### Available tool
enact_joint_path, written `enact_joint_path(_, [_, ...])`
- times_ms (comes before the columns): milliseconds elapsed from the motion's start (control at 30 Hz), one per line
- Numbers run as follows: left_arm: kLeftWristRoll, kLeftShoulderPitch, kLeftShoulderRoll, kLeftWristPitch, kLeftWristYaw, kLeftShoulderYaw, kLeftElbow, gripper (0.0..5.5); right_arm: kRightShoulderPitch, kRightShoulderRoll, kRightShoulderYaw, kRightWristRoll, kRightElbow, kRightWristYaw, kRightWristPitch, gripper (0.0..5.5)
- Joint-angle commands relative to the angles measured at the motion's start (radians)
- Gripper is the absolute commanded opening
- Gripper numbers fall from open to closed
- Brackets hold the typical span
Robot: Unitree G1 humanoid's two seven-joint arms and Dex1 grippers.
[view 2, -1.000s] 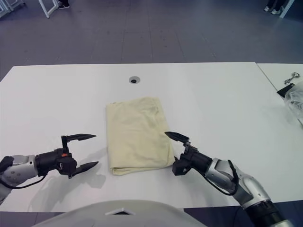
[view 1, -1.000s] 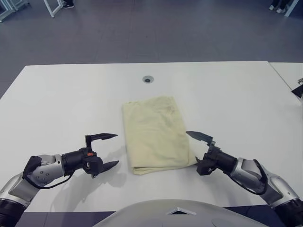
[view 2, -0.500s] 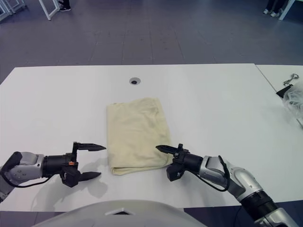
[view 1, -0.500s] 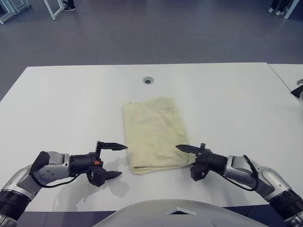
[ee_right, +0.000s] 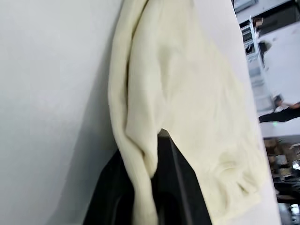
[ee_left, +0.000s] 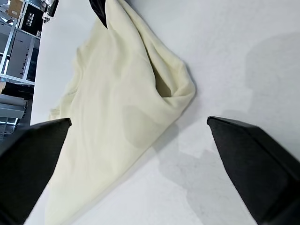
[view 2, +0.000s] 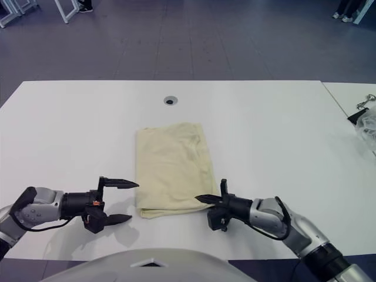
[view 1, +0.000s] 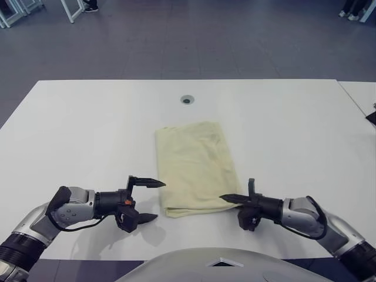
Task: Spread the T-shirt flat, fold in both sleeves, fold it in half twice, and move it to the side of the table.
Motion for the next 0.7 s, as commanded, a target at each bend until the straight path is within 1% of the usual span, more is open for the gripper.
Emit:
enact_joint_path(33, [0.033,-0.017,0.001,0.000,-0.021,-0.015,0.023,5.40,-0.011,0.025,-0.033,0.177,-0.158,0.105,0.214,0.01])
enact_joint_path(167, [0.027,-0.024,0.000,-0.004,-0.029,-0.023,0.027,5.40,-0.026,0.061,-0.096,0.301,-0.245,0.122,0.391,0.01])
enact_joint_path(367, [0.010,-0.018,0.010,-0.009,-0.033,-0.023,0.026,5.40,-0.050,0.106,-0.145,0.404,-0.307,0.131,0.556,0.01])
enact_joint_path(500, [0.006,-0.035,-0.026,0.029,-0.037,-0.041,0.008,4.77,-0.053,0.125,-0.152,0.434,-0.349,0.138,0.619,0.00])
enact_joint_path(600, [0.008,-0.049,-0.055,0.069,-0.043,-0.057,-0.015,4.28,-0.054,0.157,-0.148,0.483,-0.397,0.121,0.708,0.00])
enact_joint_path(700, [0.000,-0.030,-0.061,0.095,-0.053,-0.070,-0.033,3.79,-0.050,0.182,-0.151,0.526,-0.429,0.107,0.790,0.00])
